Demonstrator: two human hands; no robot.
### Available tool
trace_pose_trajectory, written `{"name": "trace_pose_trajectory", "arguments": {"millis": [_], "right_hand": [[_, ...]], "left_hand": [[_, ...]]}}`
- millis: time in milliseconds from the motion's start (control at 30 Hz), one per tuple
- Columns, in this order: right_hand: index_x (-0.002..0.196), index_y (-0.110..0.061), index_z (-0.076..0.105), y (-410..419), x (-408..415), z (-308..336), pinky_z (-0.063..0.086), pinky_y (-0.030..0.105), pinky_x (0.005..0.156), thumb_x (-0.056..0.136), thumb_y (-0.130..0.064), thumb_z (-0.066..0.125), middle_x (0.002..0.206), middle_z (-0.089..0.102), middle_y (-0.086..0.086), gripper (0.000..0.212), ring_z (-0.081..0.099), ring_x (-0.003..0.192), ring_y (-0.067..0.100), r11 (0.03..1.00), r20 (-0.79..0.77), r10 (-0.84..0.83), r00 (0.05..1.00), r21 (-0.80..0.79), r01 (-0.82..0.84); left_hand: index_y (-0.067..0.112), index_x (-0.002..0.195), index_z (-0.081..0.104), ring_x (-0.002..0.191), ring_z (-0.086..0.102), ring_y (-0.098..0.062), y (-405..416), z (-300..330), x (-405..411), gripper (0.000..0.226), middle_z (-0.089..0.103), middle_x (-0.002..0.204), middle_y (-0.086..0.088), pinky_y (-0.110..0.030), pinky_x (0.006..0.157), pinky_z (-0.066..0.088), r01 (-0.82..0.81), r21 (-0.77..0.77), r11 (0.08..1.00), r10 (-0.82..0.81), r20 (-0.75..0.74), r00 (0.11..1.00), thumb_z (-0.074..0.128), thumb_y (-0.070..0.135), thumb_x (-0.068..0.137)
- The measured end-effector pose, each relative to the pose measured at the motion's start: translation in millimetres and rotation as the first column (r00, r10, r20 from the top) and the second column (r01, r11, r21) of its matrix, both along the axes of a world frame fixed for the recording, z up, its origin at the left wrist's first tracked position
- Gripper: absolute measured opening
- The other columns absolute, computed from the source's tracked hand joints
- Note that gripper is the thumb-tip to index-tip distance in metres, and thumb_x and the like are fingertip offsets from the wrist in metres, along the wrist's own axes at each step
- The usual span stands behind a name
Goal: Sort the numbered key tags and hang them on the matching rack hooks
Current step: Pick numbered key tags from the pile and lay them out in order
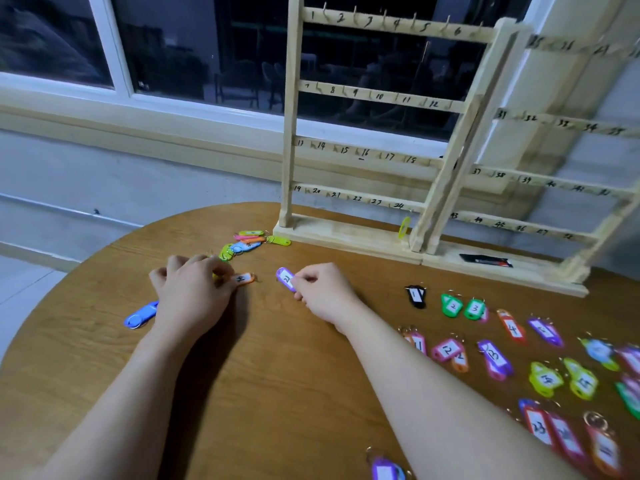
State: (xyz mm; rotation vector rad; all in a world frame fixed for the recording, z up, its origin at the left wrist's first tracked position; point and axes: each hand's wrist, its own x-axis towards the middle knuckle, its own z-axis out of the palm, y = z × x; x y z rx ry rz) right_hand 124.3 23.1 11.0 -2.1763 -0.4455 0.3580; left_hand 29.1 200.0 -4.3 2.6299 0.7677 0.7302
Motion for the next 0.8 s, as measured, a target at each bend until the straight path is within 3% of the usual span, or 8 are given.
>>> {"name": "trace_pose_trajectory", "arguments": {"millis": [133, 200, 333, 433, 700, 800], "right_hand": [[0.082, -0.021, 0.074, 13, -12, -4, 0.050, 0.030, 0.067, 0.095, -0.032, 0.055, 0.077, 0.075, -0.004, 0.025, 0.068, 0.076, 0.022, 0.992, 0.022, -0.114, 0.993, 0.049, 0.113], [0.087, -0.025, 0.074, 21, -18, -9, 0.050, 0.029, 0.069, 0.095, -0.037, 0.054, 0.082, 0.075, -0.006, 0.025, 0.069, 0.081, 0.022, 0.982, 0.036, -0.180, 0.983, 0.068, 0.178], [0.091, -0.027, 0.074, 23, -22, -15, 0.055, 0.031, 0.073, 0.097, -0.041, 0.055, 0.084, 0.076, -0.006, 0.025, 0.068, 0.082, 0.021, 0.966, 0.106, -0.248, 0.963, 0.101, 0.238], [0.090, -0.024, 0.074, 22, -20, -17, 0.047, 0.028, 0.064, 0.099, -0.037, 0.054, 0.084, 0.075, -0.006, 0.026, 0.067, 0.080, 0.019, 0.962, 0.098, -0.248, 0.964, 0.144, 0.233], [0.076, -0.021, 0.069, 21, -17, -25, 0.049, 0.036, 0.065, 0.099, -0.033, 0.055, 0.076, 0.072, -0.004, 0.029, 0.066, 0.074, 0.023, 0.940, 0.102, -0.251, 0.963, 0.263, 0.218], [0.073, -0.021, 0.067, 20, -18, -27, 0.050, 0.039, 0.065, 0.098, -0.029, 0.054, 0.071, 0.072, -0.006, 0.029, 0.059, 0.064, 0.019, 0.933, 0.105, -0.236, 0.966, 0.303, 0.195]], "left_hand": [[0.034, 0.084, 0.071, 0.088, 0.032, -0.009, -5, -1, 3, 0.019, 0.049, 0.067, 0.024, -0.035, 0.084, 0.020, 0.035, -0.027, 0.999, -0.032, 0.106, 0.994, 0.070, 0.053, 0.089], [0.034, 0.087, 0.076, 0.091, 0.041, -0.012, -7, -1, 5, 0.016, 0.051, 0.061, 0.023, -0.034, 0.082, 0.020, 0.045, 0.002, 0.999, -0.045, 0.096, 0.994, 0.069, 0.047, 0.092], [0.041, 0.092, 0.078, 0.105, 0.057, -0.022, -13, 4, 7, 0.017, 0.074, 0.086, 0.007, -0.035, 0.077, 0.016, 0.068, -0.052, 0.996, -0.065, 0.054, 0.996, 0.063, 0.047, 0.095], [0.036, 0.102, 0.079, 0.110, 0.055, -0.024, -16, 4, 8, 0.017, 0.076, 0.102, 0.005, -0.035, 0.078, 0.017, 0.082, -0.074, 0.994, -0.080, 0.036, 0.996, 0.062, 0.037, 0.097], [0.033, 0.104, 0.079, 0.110, 0.055, -0.026, -21, 3, 5, 0.017, 0.074, 0.091, 0.004, -0.036, 0.084, 0.021, 0.149, -0.118, 0.982, -0.149, 0.011, 0.989, 0.063, 0.032, 0.098], [0.025, 0.108, 0.079, 0.106, 0.064, -0.013, -27, 8, 0, 0.019, 0.076, 0.100, 0.008, -0.036, 0.102, 0.037, 0.227, -0.282, 0.932, -0.180, 0.184, 0.966, 0.067, 0.023, 0.094]]}}
